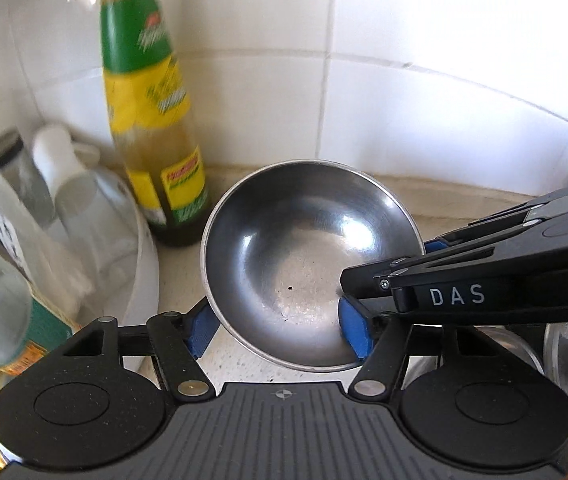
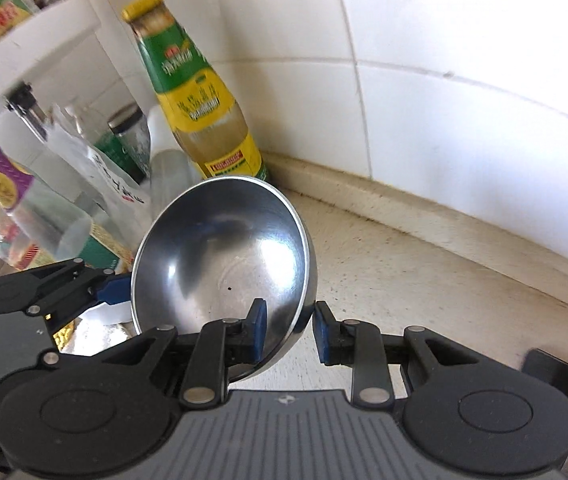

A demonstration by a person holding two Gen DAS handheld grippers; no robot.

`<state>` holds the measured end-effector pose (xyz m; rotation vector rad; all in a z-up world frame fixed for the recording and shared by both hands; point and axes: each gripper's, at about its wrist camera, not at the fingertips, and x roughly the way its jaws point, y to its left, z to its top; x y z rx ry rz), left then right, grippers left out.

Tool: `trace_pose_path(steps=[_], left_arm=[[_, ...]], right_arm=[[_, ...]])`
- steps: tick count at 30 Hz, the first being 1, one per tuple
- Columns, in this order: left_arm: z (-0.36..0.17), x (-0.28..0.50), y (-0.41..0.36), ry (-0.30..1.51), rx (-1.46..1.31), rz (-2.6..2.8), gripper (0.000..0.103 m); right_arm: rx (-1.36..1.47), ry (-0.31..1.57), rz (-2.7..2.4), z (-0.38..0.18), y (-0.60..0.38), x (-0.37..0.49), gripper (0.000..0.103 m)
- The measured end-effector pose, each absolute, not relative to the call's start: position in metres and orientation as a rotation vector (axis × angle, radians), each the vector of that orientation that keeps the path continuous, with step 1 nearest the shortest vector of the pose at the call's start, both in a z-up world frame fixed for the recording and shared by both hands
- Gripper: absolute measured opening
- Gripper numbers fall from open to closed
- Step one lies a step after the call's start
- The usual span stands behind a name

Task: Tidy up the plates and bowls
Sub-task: 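Carry the bowl over and lower it onto the bowl stack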

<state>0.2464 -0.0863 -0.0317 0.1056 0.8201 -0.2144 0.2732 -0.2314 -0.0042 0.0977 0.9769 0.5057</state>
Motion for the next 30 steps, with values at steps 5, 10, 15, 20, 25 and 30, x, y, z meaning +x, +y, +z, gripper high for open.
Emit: trace_pose_path(steps=[5, 10, 15, 20, 25, 30], left_arm=[[-0.016, 0.227, -0.098, 0.762, 0.141, -0.262, 0.071], [-0.008, 0.207, -0.109, 0.731, 0.171, -0.321, 0.073], [-0.004, 0.190, -0.119, 0.716, 0.206, -0.369, 0.073], [-0.005, 0.179, -0.124, 0.711, 0.234, -0.407, 0.074], [-0.009, 0.166, -0.131, 0.724, 0.255, -0.443, 0.075], [-0.016, 0.160, -0.138, 0.751, 0.275, -0.477, 0.075]], right_arm=[[0.100, 0.951, 0.462, 0.013, -0.244, 0.246, 0.030], [0.110, 0.945, 0.418, 0.021, -0.252, 0.221, 0.030], [0.128, 0.946, 0.381, 0.025, -0.261, 0.202, 0.030], [0.134, 0.960, 0.353, 0.024, -0.265, 0.186, 0.030], [0.144, 0.993, 0.328, 0.016, -0.269, 0.178, 0.030], [0.154, 1.026, 0.311, 0.008, -0.277, 0.174, 0.030]])
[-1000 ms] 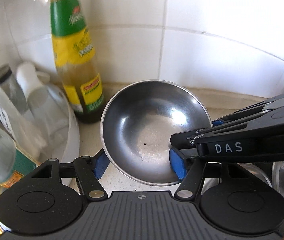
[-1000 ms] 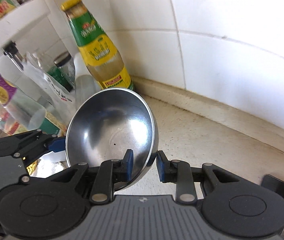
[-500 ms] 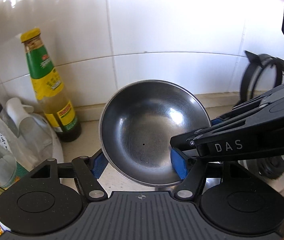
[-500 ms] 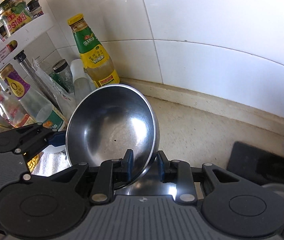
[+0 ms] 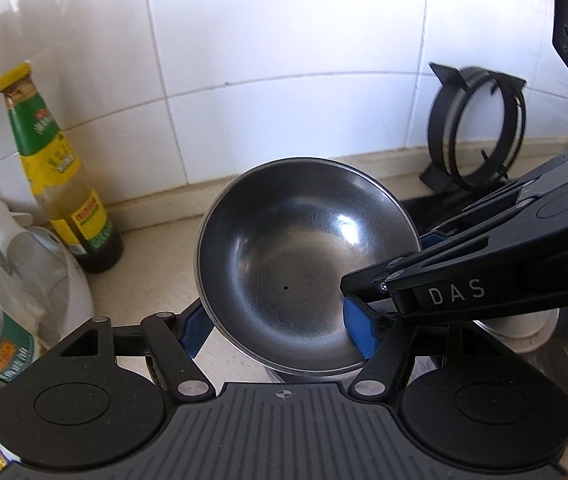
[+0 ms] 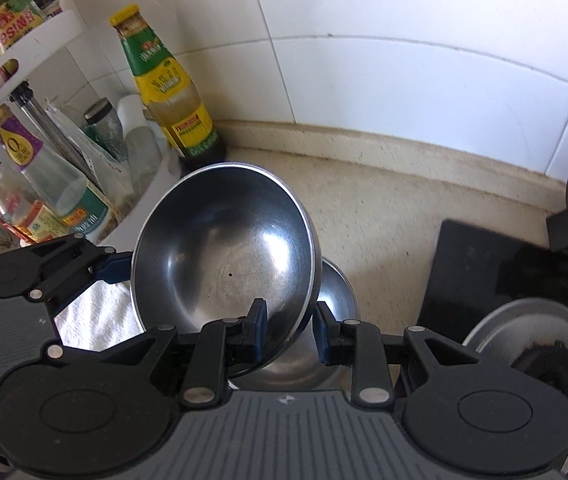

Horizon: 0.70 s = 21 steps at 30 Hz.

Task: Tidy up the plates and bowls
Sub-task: 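Carry the bowl over and lower it onto the bowl stack, then open the right gripper and withdraw from the bowl stack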

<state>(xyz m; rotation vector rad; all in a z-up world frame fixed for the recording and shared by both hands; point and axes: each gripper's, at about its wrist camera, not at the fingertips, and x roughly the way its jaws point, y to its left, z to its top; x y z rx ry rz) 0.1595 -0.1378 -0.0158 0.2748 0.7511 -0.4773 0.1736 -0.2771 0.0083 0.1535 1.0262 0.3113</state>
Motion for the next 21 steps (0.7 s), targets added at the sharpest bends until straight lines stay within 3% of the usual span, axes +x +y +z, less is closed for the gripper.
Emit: trace_pose_path(steps=[8, 21], left_arm=[[-0.026, 0.163, -0.140, 0.788, 0.280, -0.504, 0.073], [-0.024, 0.167, -0.106, 0.783, 0.321, -0.552, 0.083]], right_arm=[[0.115, 1.027, 0.242, 0.001, -0.290, 0.171, 0.034], [0.216, 1.054, 0.262, -0.015, -0.299, 0.180, 0.039]])
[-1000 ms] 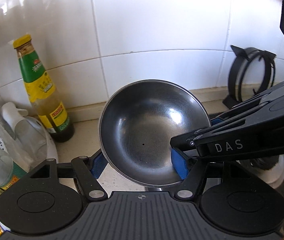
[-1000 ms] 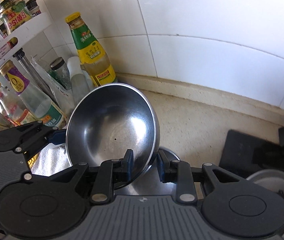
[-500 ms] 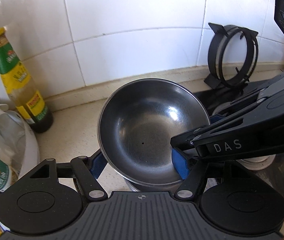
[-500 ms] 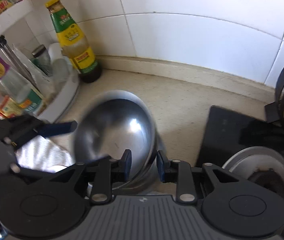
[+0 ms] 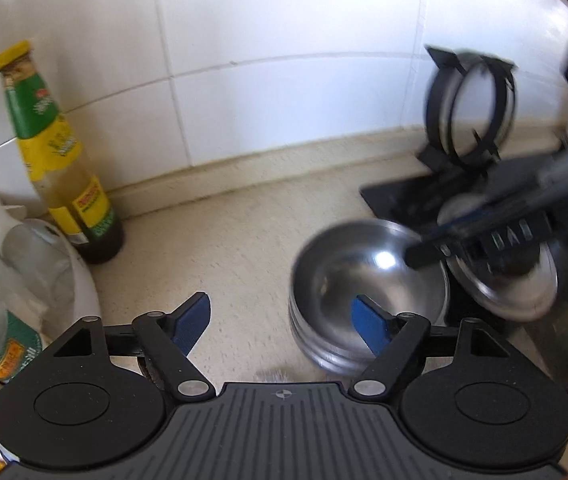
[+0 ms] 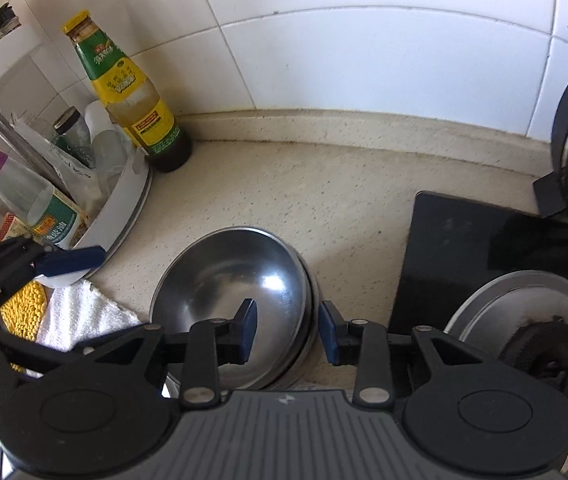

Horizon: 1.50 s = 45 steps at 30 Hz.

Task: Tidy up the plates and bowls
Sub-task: 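Open the right gripper and withdraw from the bowl stack, then grasp the bowl stack rim with the right gripper while the left gripper grips the opposite rim, lift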

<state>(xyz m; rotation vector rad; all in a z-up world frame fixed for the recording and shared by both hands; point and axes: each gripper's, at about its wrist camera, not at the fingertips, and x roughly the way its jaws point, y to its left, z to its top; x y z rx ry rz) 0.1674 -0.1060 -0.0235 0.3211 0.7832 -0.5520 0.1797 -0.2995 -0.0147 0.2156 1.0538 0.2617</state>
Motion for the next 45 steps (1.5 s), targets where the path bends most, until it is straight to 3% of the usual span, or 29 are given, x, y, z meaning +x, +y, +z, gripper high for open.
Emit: trace_pose_path(steps=[24, 45], left_arm=[[-0.034, 0.151, -0.118, 0.790, 0.424, -0.639, 0.087], [-0.061, 0.163, -0.133, 0.829, 0.634, -0.797, 0.089]], right_arm=[[0.191, 1.054, 0.296, -0.009, -0.297, 0.177, 0.041], [-0.155, 1.049, 0.604, 0.003, -0.299, 0.164, 0.053]])
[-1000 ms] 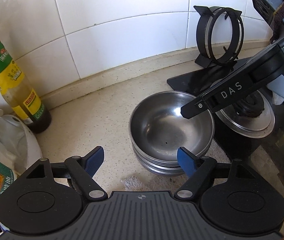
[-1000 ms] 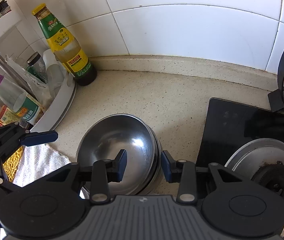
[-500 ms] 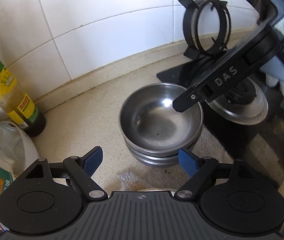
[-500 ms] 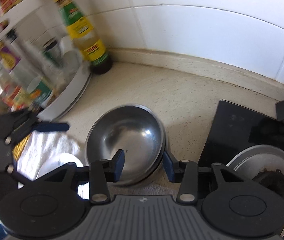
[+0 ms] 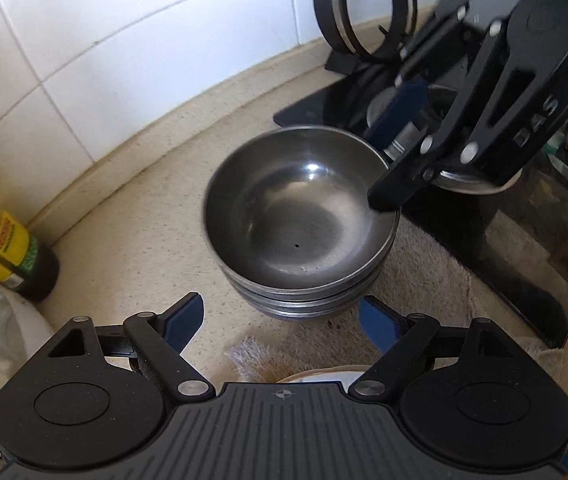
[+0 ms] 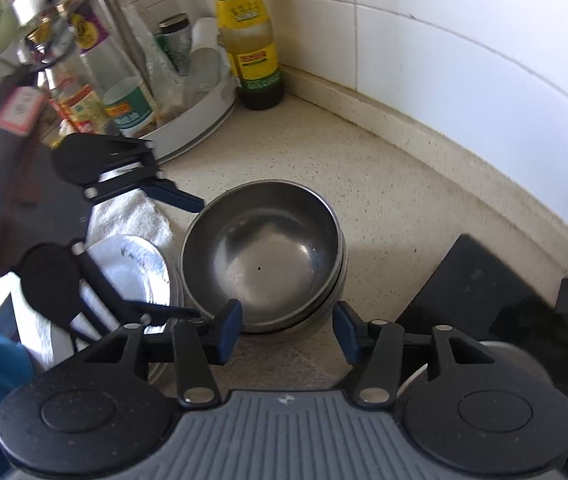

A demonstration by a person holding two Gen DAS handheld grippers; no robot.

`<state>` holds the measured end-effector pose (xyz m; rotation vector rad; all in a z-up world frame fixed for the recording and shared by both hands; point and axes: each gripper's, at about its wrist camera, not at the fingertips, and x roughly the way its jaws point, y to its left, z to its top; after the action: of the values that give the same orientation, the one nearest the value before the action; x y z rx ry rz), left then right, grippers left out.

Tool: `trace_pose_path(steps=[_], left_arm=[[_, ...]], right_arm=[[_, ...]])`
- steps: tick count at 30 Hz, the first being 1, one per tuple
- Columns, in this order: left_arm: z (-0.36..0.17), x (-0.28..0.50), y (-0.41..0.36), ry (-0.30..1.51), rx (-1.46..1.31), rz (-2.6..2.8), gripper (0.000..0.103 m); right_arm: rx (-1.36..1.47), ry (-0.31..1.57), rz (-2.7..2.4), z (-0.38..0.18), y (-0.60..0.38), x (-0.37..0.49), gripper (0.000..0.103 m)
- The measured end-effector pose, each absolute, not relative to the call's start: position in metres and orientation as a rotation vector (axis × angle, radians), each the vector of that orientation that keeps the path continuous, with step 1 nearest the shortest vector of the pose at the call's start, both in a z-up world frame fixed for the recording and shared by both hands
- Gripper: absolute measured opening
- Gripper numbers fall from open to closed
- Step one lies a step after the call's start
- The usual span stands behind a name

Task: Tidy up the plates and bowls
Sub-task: 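Grasp the bowl stack rim with the right gripper while the left gripper grips the opposite rim, lift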

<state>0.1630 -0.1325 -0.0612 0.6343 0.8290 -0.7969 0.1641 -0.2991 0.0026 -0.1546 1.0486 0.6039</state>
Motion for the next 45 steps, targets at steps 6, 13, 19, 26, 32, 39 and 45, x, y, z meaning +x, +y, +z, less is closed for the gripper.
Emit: trace_pose_path(steps=[6, 13, 19, 26, 32, 39, 45], left_arm=[[-0.068, 0.176, -0.137, 0.847, 0.652, -0.844, 0.093], [-0.081, 0.186, -0.145, 0.891, 0.697, -0.911, 0.096], [-0.090, 0.204, -0.148, 0.893, 0.701, -0.919, 0.100], [-0.095, 0.238, -0.135, 0.893, 0.664, -0.795, 0.101], [-0.111, 0.242, -0.128, 0.881, 0.681, -0.792, 0.102], [-0.117, 0.258, -0.127, 0.874, 0.653, -0.817, 0.103], [-0.116, 0.260, -0.122, 0.837, 0.658, -0.829, 0.103]], right_arm=[[-0.250, 1.107, 0.697, -0.007, -0.297, 0.157, 0.064], [-0.307, 1.178, 0.761, -0.048, -0.272, 0.187, 0.068], [-0.378, 1.159, 0.794, -0.055, -0.253, 0.222, 0.071], [-0.426, 1.111, 0.858, -0.060, -0.241, 0.252, 0.071], [-0.484, 1.083, 0.942, -0.066, -0.243, 0.266, 0.082], [-0.557, 1.033, 1.005, -0.070, -0.242, 0.280, 0.084], [-0.579, 0.983, 1.032, -0.076, -0.243, 0.292, 0.087]])
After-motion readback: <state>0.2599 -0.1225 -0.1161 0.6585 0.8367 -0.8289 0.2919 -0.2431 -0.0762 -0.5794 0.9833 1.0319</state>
